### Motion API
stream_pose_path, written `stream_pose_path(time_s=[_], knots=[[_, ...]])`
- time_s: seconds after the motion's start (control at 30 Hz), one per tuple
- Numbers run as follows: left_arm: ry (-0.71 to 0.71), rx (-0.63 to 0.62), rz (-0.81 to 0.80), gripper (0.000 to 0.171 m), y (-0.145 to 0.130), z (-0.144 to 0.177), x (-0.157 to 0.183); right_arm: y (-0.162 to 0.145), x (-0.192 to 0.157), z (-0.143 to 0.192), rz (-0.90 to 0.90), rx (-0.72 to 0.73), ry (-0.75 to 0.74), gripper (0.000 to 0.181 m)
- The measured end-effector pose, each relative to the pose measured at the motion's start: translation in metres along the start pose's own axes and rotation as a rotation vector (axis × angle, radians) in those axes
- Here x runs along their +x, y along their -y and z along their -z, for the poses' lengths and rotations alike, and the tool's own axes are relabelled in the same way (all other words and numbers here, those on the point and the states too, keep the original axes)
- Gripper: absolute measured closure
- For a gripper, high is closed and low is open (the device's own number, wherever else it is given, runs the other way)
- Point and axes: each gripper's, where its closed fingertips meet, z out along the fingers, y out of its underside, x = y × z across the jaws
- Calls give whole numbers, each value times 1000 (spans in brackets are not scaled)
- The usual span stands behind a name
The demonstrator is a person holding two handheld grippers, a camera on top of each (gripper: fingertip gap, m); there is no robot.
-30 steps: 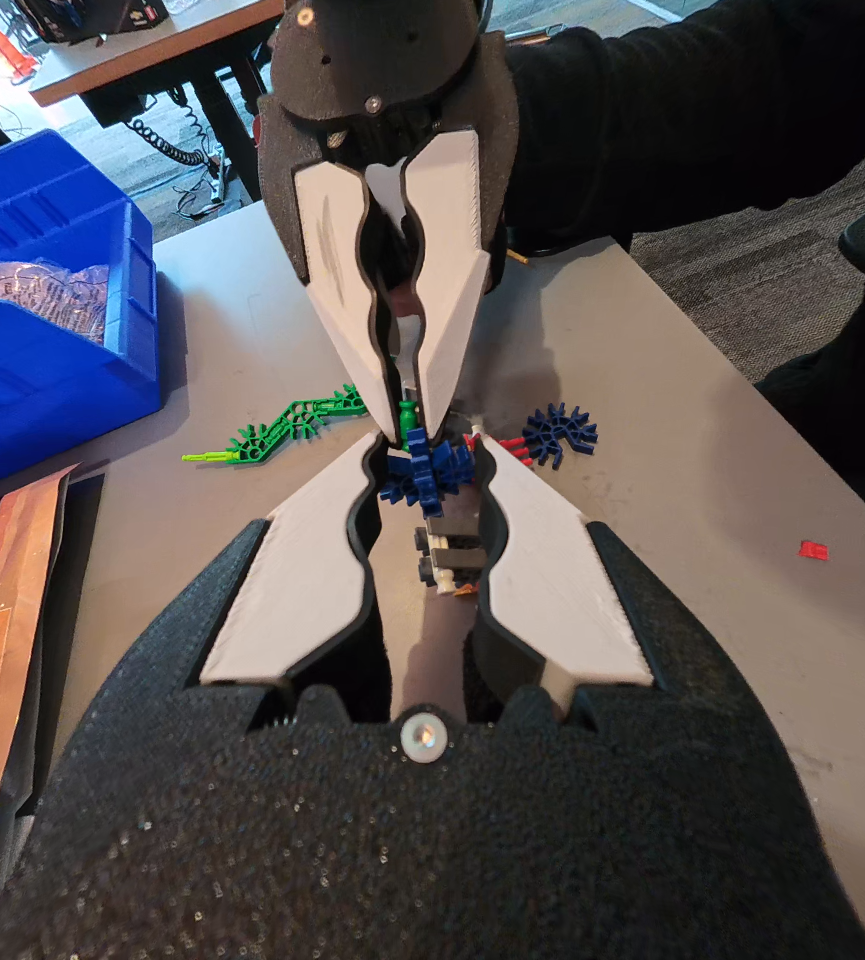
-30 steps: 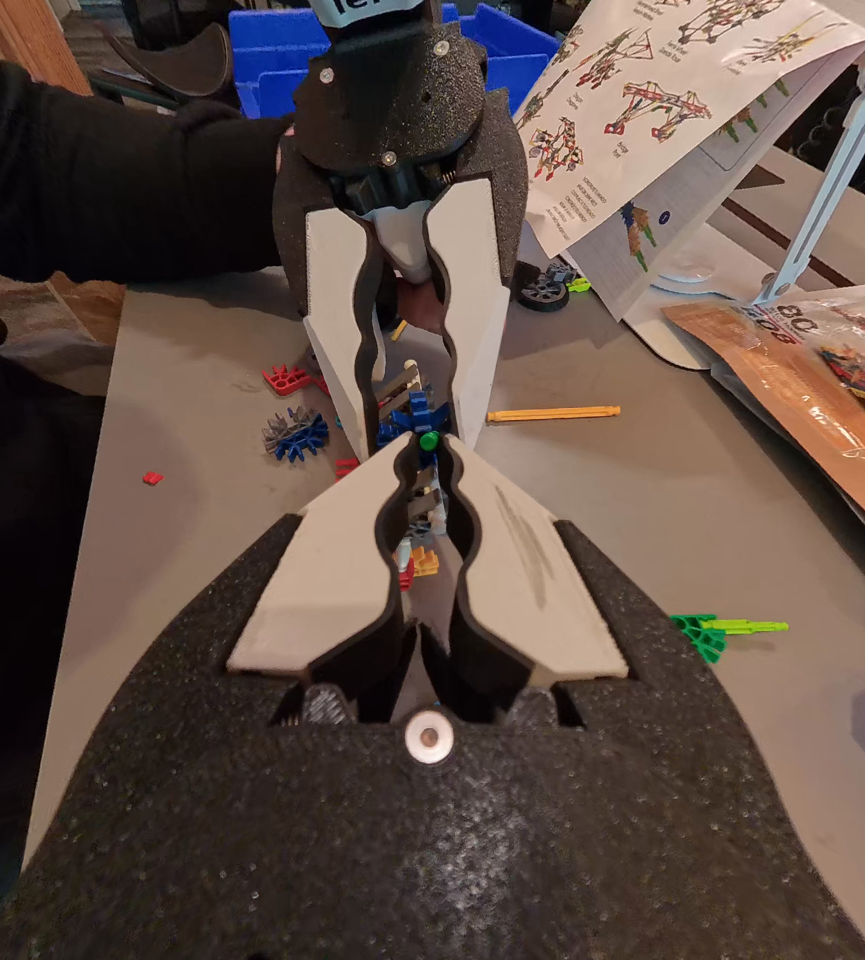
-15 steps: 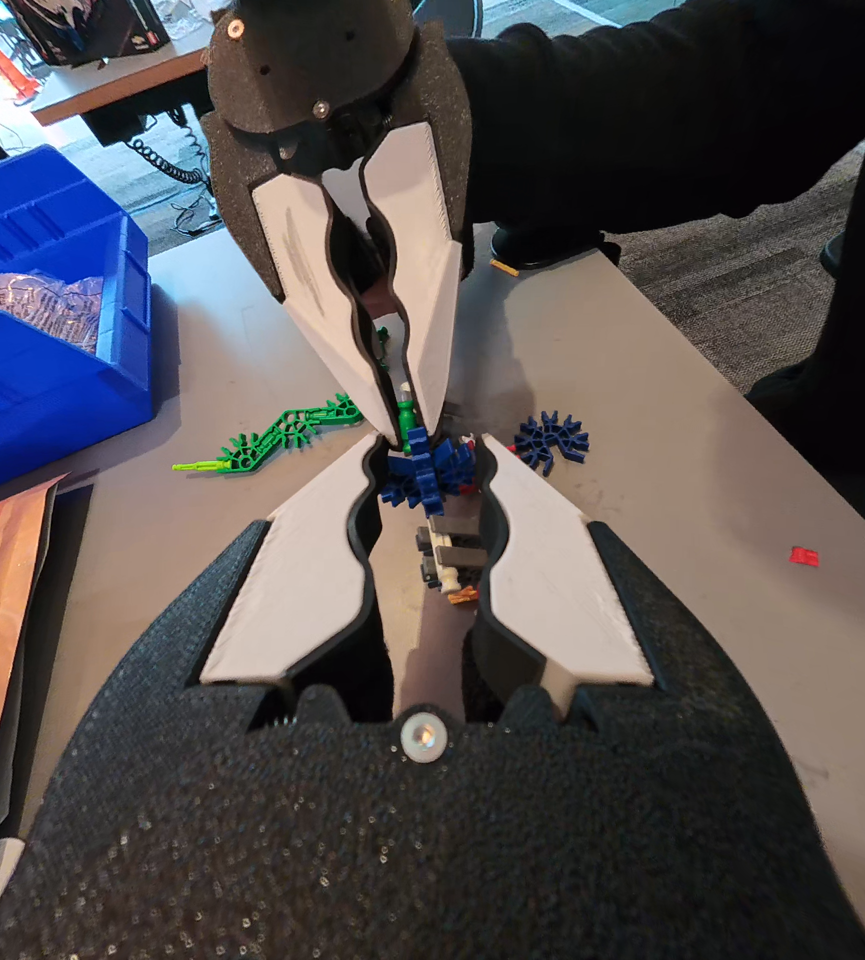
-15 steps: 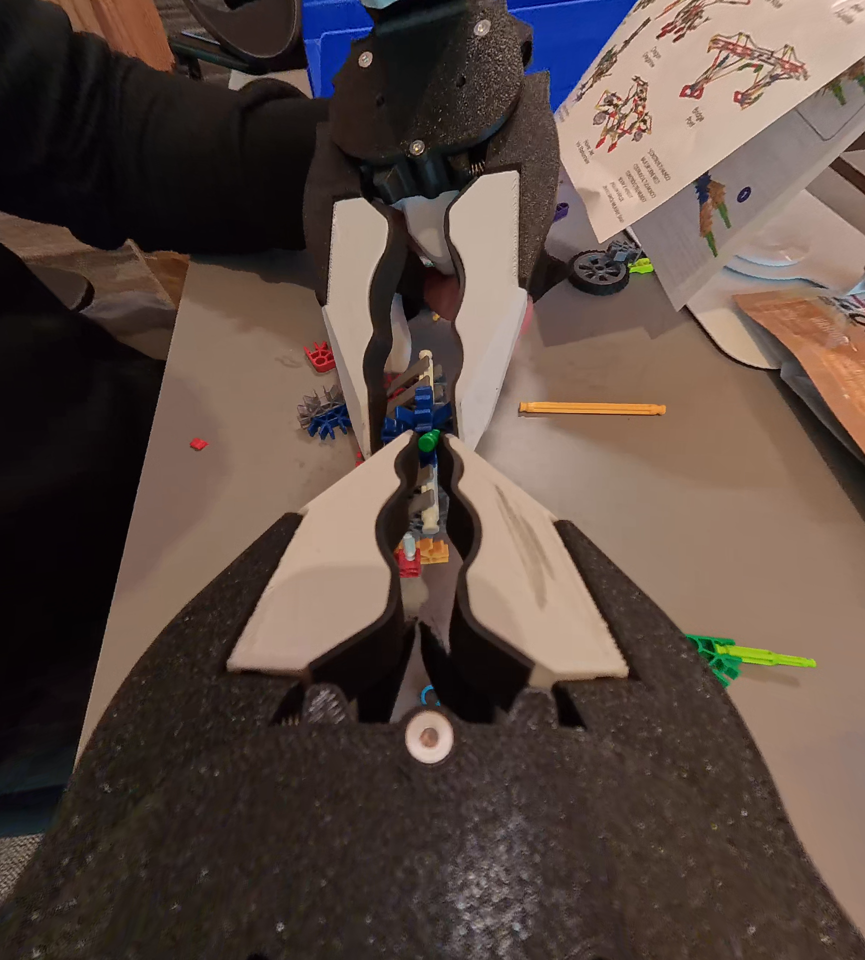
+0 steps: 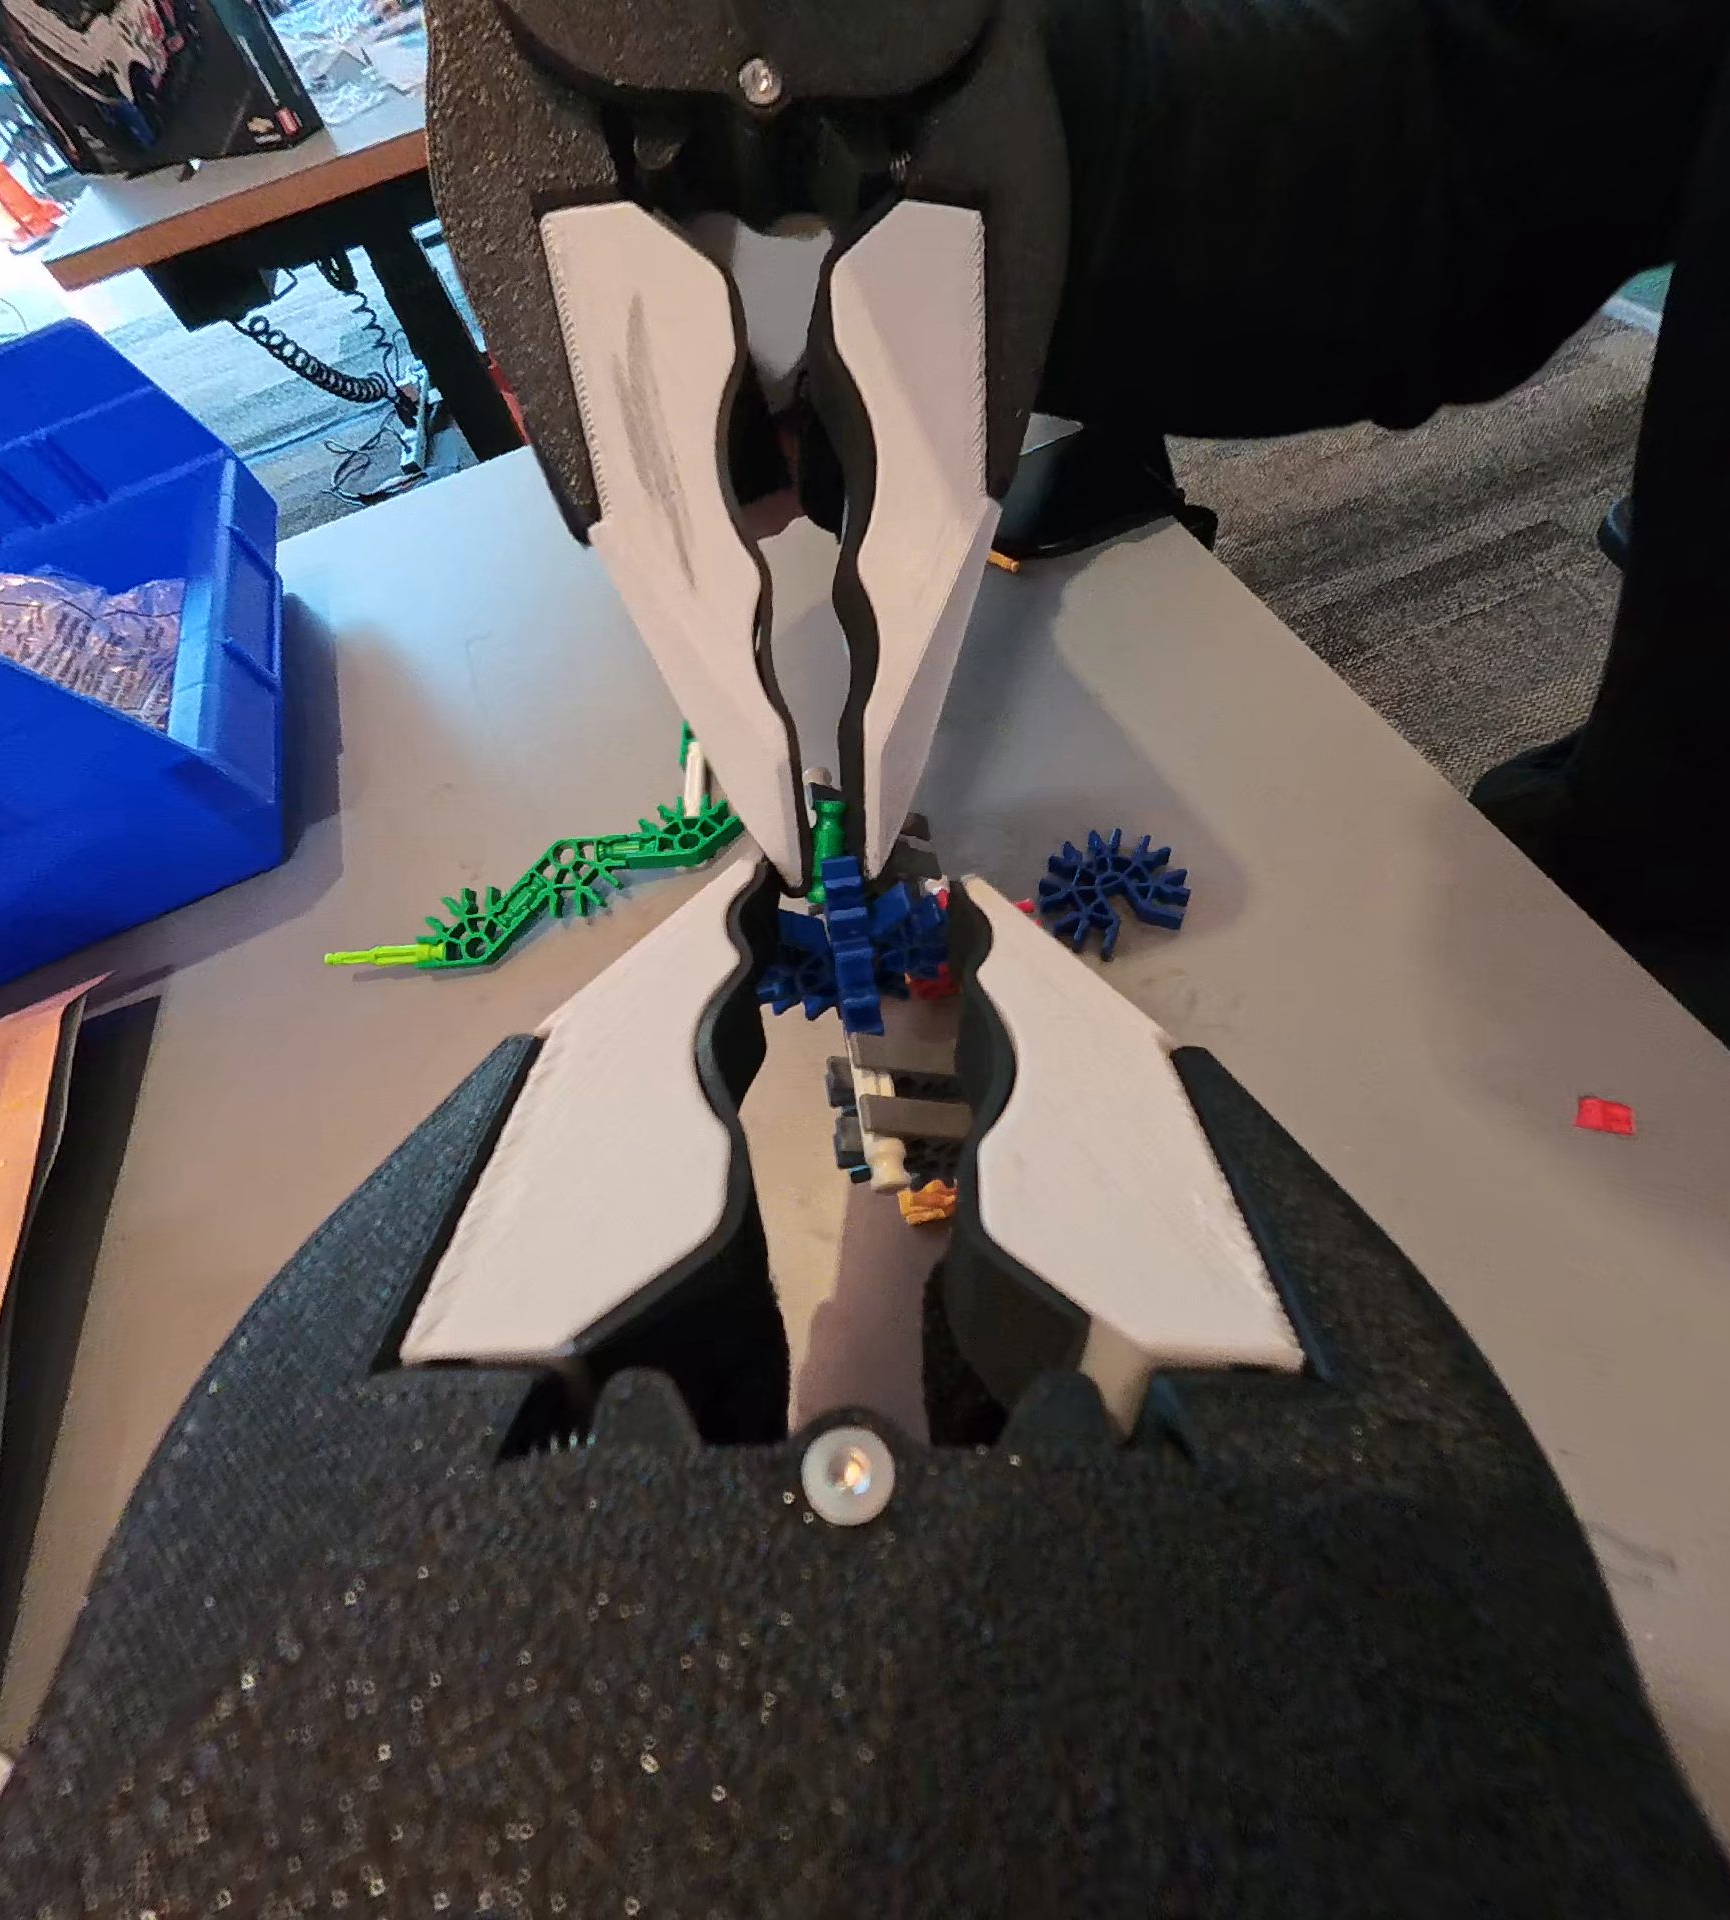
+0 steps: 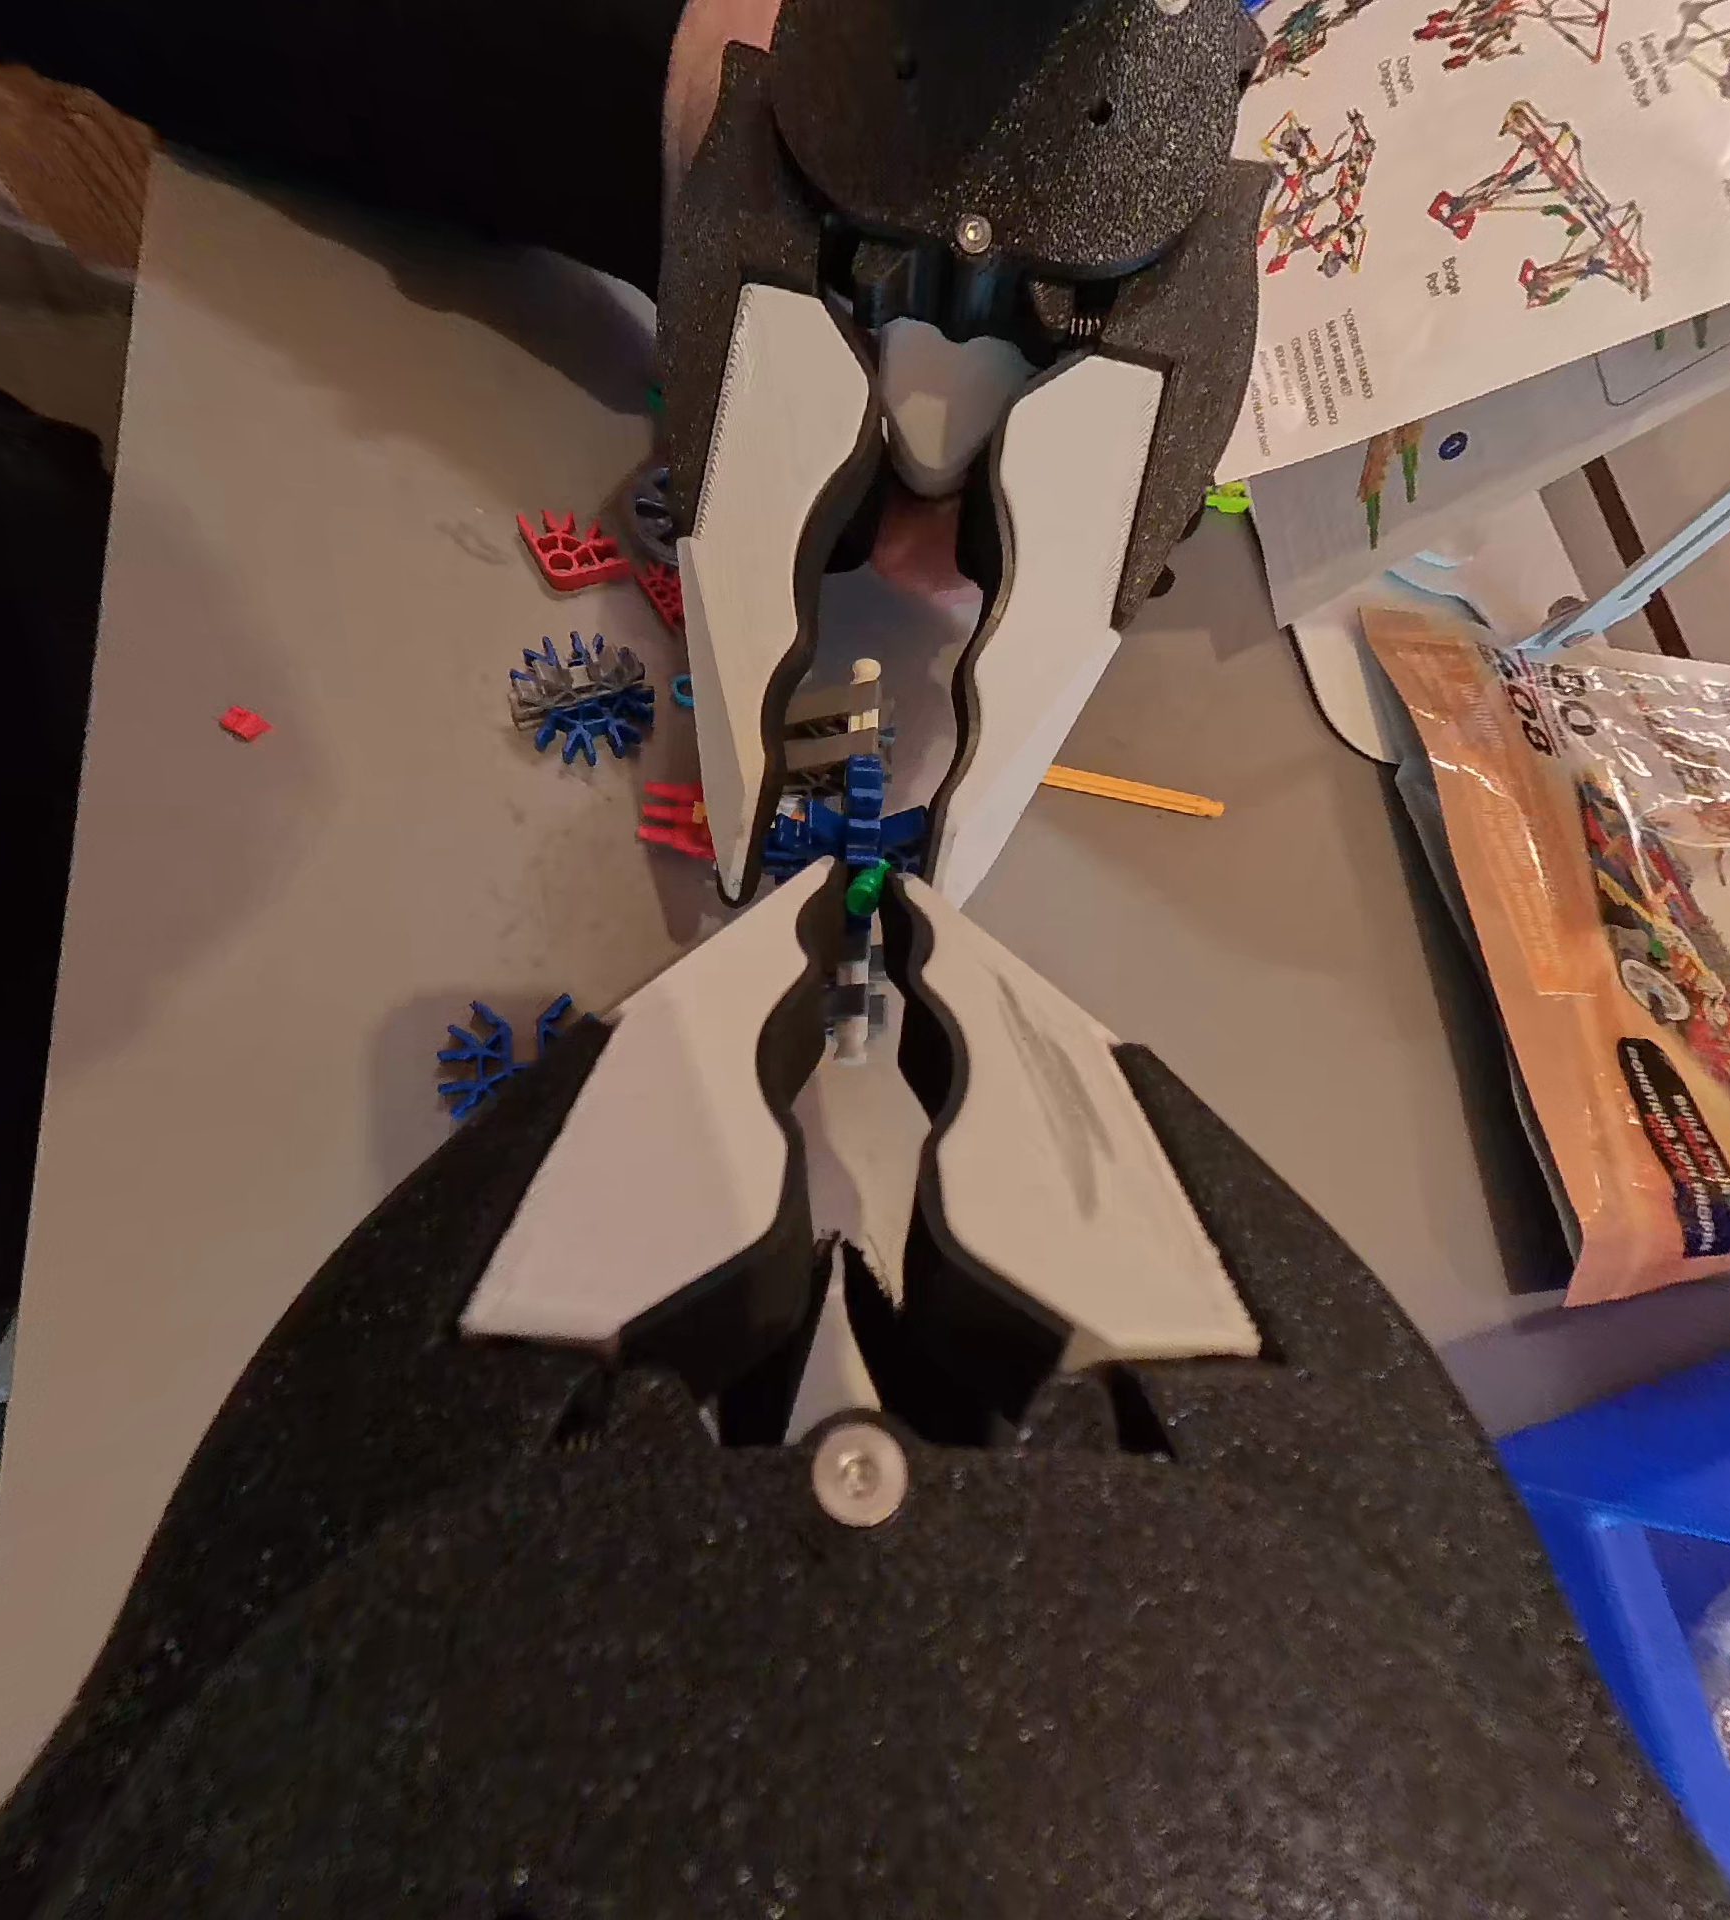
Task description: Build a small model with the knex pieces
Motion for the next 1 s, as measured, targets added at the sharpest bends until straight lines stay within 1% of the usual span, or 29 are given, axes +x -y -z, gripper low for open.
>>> stream_pose_path(time_s=[0.1, 0.37, 0.47, 0.53, 0.6, 0.63, 0.67, 0.77, 0.8, 0.87, 0.93, 1.0], knots=[[-5, 2, 3, 141, 0, 0, 0, 1, 0, 0, -72, 51, 61, 177], [-31, 18, 19, 140, 1, 0, 2, 2, -4, 0, -208, 106, 266, 177], [-36, 23, 23, 140, 0, 0, 2, 2, -4, -1, -230, 110, 276, 176], [-41, 14, 28, 139, 1, -1, 3, 1, -5, 1, -261, 108, 308, 176], [-12, 10, 44, 139, 2, 1, -2, 1, 1, 1, -244, 88, 253, 176], [4, 7, 61, 139, 0, 2, -6, 0, 1, 1, -248, 86, 241, 165], [15, 8, 68, 139, 0, 4, -8, 0, 2, 2, -259, 91, 233, 158], [15, 40, 93, 133, 8, 11, -7, 0, 8, 9, -285, 122, 176, 159], [35, 33, 94, 129, 8, 13, -10, -2, 11, 10, -287, 114, 146, 158], [60, 17, 83, 127, 9, 20, -11, -2, 13, 15, -287, 119, 122, 158], [107, -27, 61, 126, 10, 29, -14, -1, 16, 19, -273, 103, 78, 158], [179, -107, 40, 127, 8, 45, -16, 0, 23, 26, -269, 99, 10, 158]])
